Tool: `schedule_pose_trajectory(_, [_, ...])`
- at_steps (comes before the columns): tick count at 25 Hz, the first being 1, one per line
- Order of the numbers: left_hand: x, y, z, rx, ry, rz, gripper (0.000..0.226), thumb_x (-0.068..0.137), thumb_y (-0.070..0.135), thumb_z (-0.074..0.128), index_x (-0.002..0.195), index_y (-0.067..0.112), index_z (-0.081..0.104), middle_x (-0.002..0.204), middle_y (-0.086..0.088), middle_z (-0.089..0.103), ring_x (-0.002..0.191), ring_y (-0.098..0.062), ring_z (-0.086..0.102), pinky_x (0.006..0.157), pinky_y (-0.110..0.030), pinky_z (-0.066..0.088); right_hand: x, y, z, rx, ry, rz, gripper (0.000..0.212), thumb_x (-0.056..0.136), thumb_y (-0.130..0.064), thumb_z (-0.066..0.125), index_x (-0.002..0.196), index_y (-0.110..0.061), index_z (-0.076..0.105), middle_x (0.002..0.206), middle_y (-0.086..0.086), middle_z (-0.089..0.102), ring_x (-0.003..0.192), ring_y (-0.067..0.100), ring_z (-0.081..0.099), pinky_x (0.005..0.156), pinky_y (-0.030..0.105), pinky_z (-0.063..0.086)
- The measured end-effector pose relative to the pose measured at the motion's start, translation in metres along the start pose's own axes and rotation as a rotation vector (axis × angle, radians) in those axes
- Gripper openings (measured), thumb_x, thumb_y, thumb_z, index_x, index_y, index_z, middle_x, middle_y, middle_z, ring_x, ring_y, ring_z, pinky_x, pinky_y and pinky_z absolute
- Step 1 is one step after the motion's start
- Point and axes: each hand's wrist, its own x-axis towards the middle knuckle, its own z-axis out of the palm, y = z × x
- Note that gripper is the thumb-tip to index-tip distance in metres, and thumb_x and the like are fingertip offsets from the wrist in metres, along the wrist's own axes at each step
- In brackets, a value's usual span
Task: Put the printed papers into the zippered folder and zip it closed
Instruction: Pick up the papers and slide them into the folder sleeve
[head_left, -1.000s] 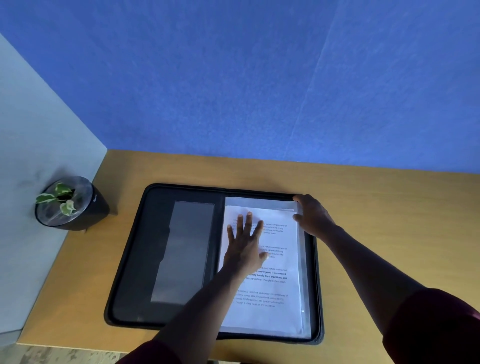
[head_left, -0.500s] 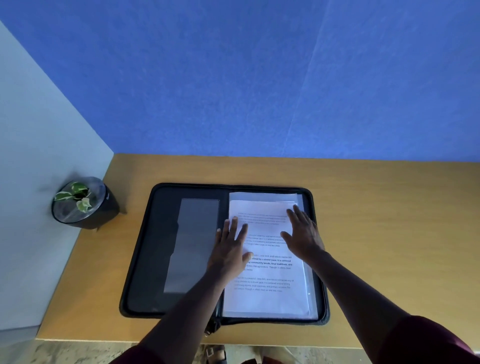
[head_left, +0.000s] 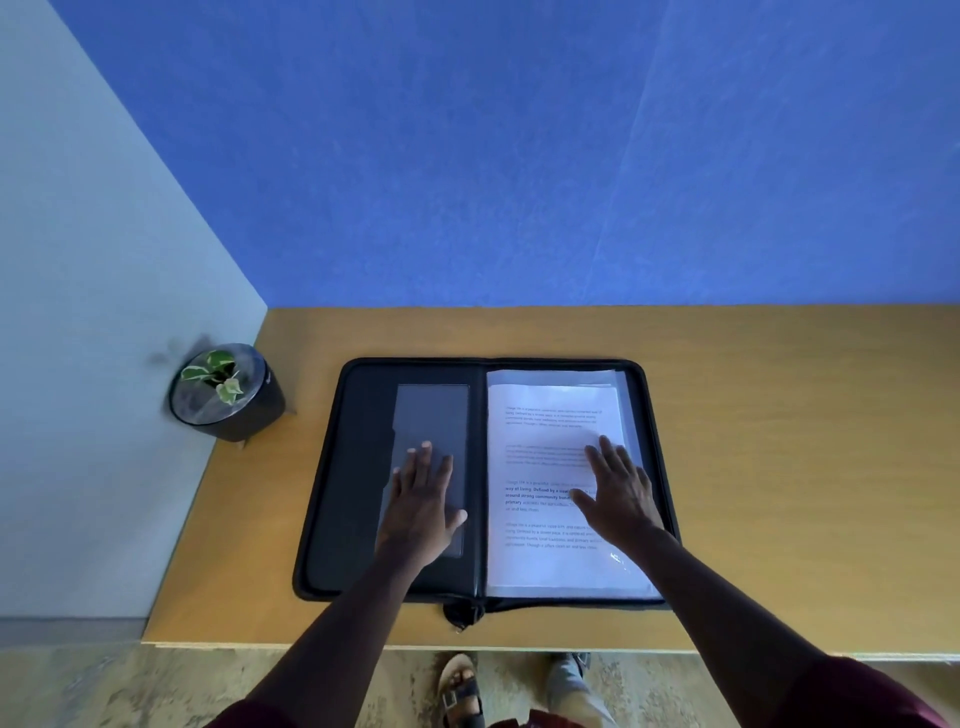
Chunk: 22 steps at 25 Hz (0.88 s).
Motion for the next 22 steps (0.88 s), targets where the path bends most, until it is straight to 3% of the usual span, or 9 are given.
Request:
schedule_pose_trajectory(9, [-0.023,-0.057,-0.011,0.058,-0.019,-0.253,0.091,0.095,0.061,0.045,0.158,0.016,-0.004,0.163,-0.017,-0.02,0.149,-0.04,-0.016,0.122,-0.055,0.003,-0.028,0.004,0.003,0.026,-0.015,0.117,0.077,0.093,-0.053,0.052,0.156,-0.027,0.017,0.167,0.0,0.0,0.153,0.03,0.001,0.118,0.057,0.014])
schedule_pose_trajectory(14, [-0.028,-0.078,-0.017,-0.019,-0.059,-0.425,0.097,0.09,0.063,0.052,0.157,0.022,-0.004,0.163,-0.013,-0.02,0.146,-0.05,0.001,0.113,-0.065,0.02,-0.033,0.006,0.003,0.022,-0.015,0.108,0.076,0.094,-0.053,0.05,0.157,-0.028,0.014,0.167,0.0,-0.001,0.153,0.03,0.002,0.119,0.055,0.016])
schedule_pose_trajectory(18, [-0.031,-0.09,-0.018,-0.163,-0.073,-0.501,0.102,0.086,0.058,0.062,0.157,0.021,-0.001,0.163,-0.012,-0.016,0.144,-0.046,0.014,0.108,-0.061,0.036,-0.033,0.006,0.002,0.011,-0.027,0.109,0.076,0.095,-0.053,0.049,0.157,-0.028,0.012,0.167,0.0,-0.002,0.153,0.03,0.002,0.119,0.055,0.017])
schedule_pose_trajectory(22, [-0.031,-0.094,-0.021,-0.3,-0.028,-0.534,0.1,0.087,0.052,0.066,0.158,0.018,0.004,0.164,-0.012,-0.007,0.144,-0.044,0.015,0.107,-0.057,0.039,-0.033,0.006,0.003,-0.002,-0.04,0.097,0.077,0.095,-0.053,0.048,0.157,-0.028,0.01,0.167,0.001,-0.004,0.153,0.031,0.001,0.119,0.057,0.017])
